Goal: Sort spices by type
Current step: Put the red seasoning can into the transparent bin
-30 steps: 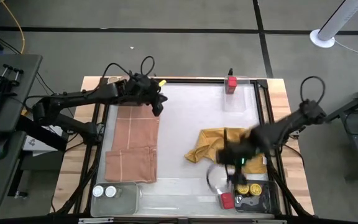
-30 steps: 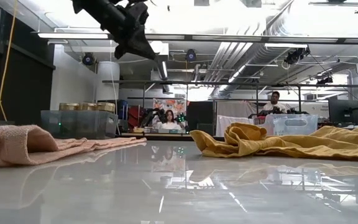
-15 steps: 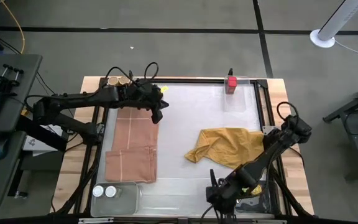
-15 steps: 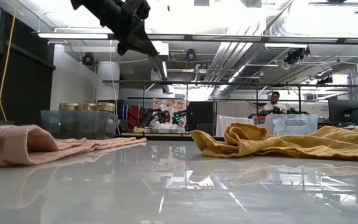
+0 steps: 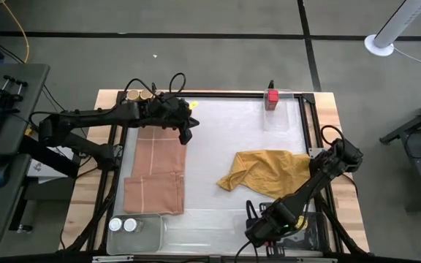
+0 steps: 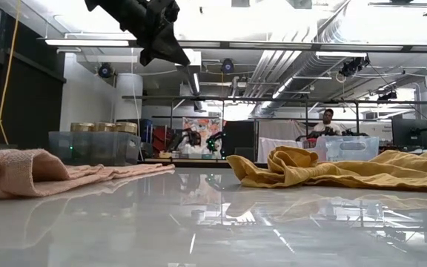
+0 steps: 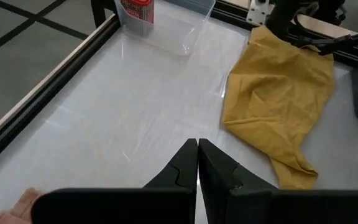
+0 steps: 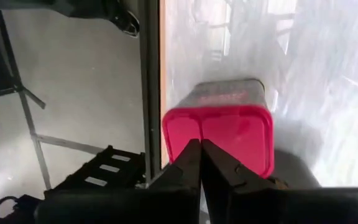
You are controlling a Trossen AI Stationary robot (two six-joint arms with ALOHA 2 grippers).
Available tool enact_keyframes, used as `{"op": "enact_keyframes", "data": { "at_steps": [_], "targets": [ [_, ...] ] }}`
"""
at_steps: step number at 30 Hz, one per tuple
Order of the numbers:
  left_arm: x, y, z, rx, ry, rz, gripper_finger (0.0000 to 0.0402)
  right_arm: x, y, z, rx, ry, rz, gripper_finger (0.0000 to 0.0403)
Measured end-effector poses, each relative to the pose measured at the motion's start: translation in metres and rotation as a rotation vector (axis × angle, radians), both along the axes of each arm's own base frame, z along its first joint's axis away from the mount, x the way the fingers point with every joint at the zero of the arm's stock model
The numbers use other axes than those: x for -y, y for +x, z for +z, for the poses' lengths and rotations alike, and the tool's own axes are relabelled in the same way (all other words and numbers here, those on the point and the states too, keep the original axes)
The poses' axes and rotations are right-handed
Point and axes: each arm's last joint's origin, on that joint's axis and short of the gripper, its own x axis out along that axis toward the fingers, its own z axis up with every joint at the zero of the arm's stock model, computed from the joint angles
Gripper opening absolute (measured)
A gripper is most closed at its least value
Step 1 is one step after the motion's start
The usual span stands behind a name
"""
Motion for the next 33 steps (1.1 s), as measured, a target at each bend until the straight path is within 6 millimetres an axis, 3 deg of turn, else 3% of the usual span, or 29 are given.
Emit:
{"op": "enact_keyframes", "data": {
  "at_steps": [18, 27, 33],
  "targets": [
    [-0.001, 0.000, 0.000, -0.009, 0.028, 0.025, 0.0000, 0.004, 0.005, -0.001, 0.067, -0.023, 0.095, 0.0000],
    [-0.001, 0.000, 0.000, -0.009, 0.027, 0.023, 0.0000, -0.002, 0.011, -0.017, -0.004, 0.051, 0.133, 0.0000],
    [-0.001, 0.000, 0.000, -0.011, 0.034, 0.018, 0.0000, 0.008, 0.020, -0.017, 0.046, 0.000, 0.113, 0.0000]
  ]
}}
